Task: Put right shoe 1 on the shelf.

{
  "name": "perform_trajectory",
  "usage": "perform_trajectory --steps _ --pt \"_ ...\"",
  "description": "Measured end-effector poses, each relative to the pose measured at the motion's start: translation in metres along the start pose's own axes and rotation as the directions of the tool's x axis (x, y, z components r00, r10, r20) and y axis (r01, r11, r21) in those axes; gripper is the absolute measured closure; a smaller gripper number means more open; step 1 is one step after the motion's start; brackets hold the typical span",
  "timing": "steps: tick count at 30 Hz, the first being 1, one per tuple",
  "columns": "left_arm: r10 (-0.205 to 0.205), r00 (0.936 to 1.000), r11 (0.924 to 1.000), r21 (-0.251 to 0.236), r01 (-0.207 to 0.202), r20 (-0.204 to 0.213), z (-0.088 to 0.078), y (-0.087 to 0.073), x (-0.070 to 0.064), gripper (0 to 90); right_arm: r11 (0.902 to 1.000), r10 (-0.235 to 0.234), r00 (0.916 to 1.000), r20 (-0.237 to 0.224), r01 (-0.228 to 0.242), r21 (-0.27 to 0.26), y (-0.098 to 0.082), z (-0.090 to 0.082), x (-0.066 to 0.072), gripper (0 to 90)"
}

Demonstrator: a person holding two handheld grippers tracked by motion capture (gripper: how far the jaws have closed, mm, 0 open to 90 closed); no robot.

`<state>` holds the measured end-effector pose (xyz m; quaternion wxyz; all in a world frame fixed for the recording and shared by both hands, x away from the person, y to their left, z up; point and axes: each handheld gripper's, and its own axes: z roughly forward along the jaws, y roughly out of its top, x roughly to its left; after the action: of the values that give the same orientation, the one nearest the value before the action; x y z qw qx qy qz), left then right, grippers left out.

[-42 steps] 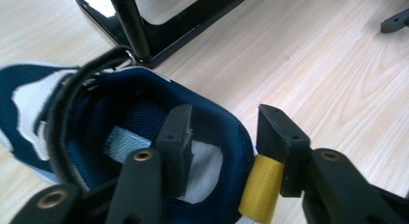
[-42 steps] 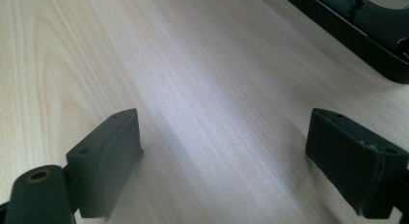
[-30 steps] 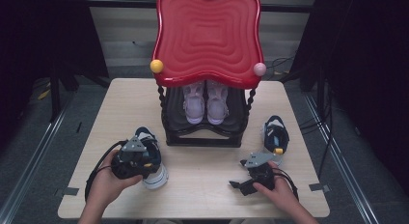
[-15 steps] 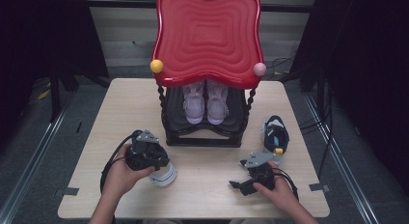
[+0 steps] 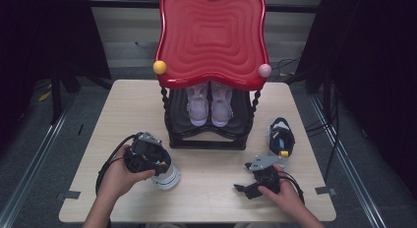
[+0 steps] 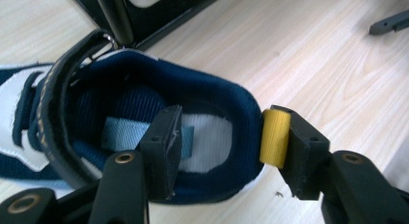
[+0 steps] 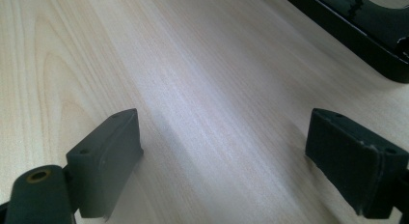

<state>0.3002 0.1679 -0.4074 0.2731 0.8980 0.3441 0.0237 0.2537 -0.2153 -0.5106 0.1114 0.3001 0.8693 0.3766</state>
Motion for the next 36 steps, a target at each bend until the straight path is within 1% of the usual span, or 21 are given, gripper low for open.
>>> perform_trajectory --steps 5,10,12,14,18,19,20,21,22,24,25,26,27,28,29,30,31,32,34,35,36 --pt "-0.001 1.0000 0.9967 0.081 0.001 0.002 0.000 0.009 0.001 44.6 1.0000 0.000 1.0000 0.001 0.000 0.000 0.000 0.000 0.000 11.7" --pt "0.013 0.9999 0.9867 0.162 -0.013 0.001 0.001 0.021 0.000 45.0 1.0000 0.001 1.0000 0.000 -0.001 0.001 0.000 0.000 0.000 11.7" --pt "0.029 0.9996 0.9806 0.194 -0.028 0.000 0.003 0.025 -0.001 45.5 1.0000 0.000 1.0000 0.001 0.000 0.000 0.000 0.000 0.000 11.7" --pt "0.042 0.9991 0.9760 0.214 -0.041 0.000 0.004 0.028 -0.002 45.9 1.0000 0.000 1.0000 0.000 0.000 0.000 0.000 0.000 0.000 11.7" --pt "0.055 0.9985 0.9640 0.260 -0.055 0.006 0.007 0.033 -0.003 46.7 1.0000 0.000 1.0000 0.001 0.000 0.000 0.000 0.000 0.000 11.7" --pt "0.066 0.9978 0.9603 0.271 -0.066 0.009 0.008 0.034 -0.003 46.8 1.0000 0.000 1.0000 0.000 0.000 0.000 0.000 0.000 0.000 11.7" --pt "0.063 0.9980 0.9575 0.282 -0.063 0.009 0.009 0.035 -0.004 47.0 1.0000 0.001 1.0000 0.001 -0.001 0.000 0.000 0.000 0.000 11.7" --pt "0.072 0.9974 0.9528 0.295 -0.072 0.010 0.010 0.036 -0.005 47.5 1.0000 0.000 1.0000 0.000 0.000 0.000 0.000 0.000 0.000 11.7" --pt "0.083 0.9964 0.9463 0.312 -0.085 0.018 0.011 0.037 -0.005 47.6 1.0000 0.000 1.0000 0.000 0.000 0.000 0.000 0.000 0.000 11.8" --pt "0.078 0.9967 0.9437 0.321 -0.081 0.023 0.014 0.038 -0.007 47.9 1.0000 0.000 1.0000 0.001 0.000 0.000 0.000 0.000 0.000 11.7" --pt "0.085 0.9961 0.9385 0.334 -0.088 0.025 0.016 0.039 -0.008 48.1 1.0000 0.000 1.0000 0.000 0.000 0.000 0.000 0.000 0.000 11.7" --pt "0.097 0.9948 0.9312 0.350 -0.101 0.029 0.017 0.040 -0.009 48.3 1.0000 0.000 1.0000 0.000 0.000 0.000 0.000 0.000 0.000 11.7" --pt "0.089 0.9955 0.9305 0.354 -0.095 0.033 0.019 0.041 -0.010 48.6 1.0000 0.000 1.0000 0.000 0.000 0.000 0.000 0.000 0.000 11.7" --pt "0.097 0.9945 0.9259 0.363 -0.105 0.039 0.021 0.042 -0.010 48.8 1.0000 0.000 1.0000 0.000 0.000 0.000 0.000 0.000 0.000 11.7" --pt "0.089 0.9950 0.9221 0.374 -0.099 0.044 0.023 0.042 -0.011 49.3 1.0000 0.001 1.0000 0.001 -0.001 0.000 0.000 0.000 0.000 11.7" --pt "0.085 0.9953 0.9208 0.378 -0.096 0.046 0.025 0.042 -0.011 49.7 1.0000 0.001 1.0000 0.001 -0.001 0.000 0.000 0.000 0.000 11.7" --pt "0.095 0.9942 0.9149 0.389 -0.107 0.051 0.027 0.042 -0.011 50.3 1.0000 0.000 1.0000 0.001 0.000 0.000 0.000 0.000 0.000 11.7" --pt "0.085 0.9951 0.9180 0.384 -0.098 0.051 0.029 0.042 -0.011 50.8 1.0000 0.000 1.0000 0.001 0.000 0.000 0.000 0.000 0.000 11.7" --pt "0.085 0.9947 0.9151 0.390 -0.101 0.058 0.033 0.042 -0.012 52.0 1.0000 0.000 1.0000 0.000 0.000 0.000 0.000 0.000 0.000 11.7" --pt "0.094 0.9937 0.9129 0.393 -0.110 0.061 0.034 0.042 -0.012 52.7 1.0000 0.000 1.0000 0.000 0.000 0.000 0.000 0.000 0.000 11.7" --pt "0.084 0.9947 0.9133 0.395 -0.101 0.060 0.035 0.042 -0.013 53.5 1.0000 0.001 1.0000 0.001 -0.001 0.000 0.000 0.000 0.000 11.7"
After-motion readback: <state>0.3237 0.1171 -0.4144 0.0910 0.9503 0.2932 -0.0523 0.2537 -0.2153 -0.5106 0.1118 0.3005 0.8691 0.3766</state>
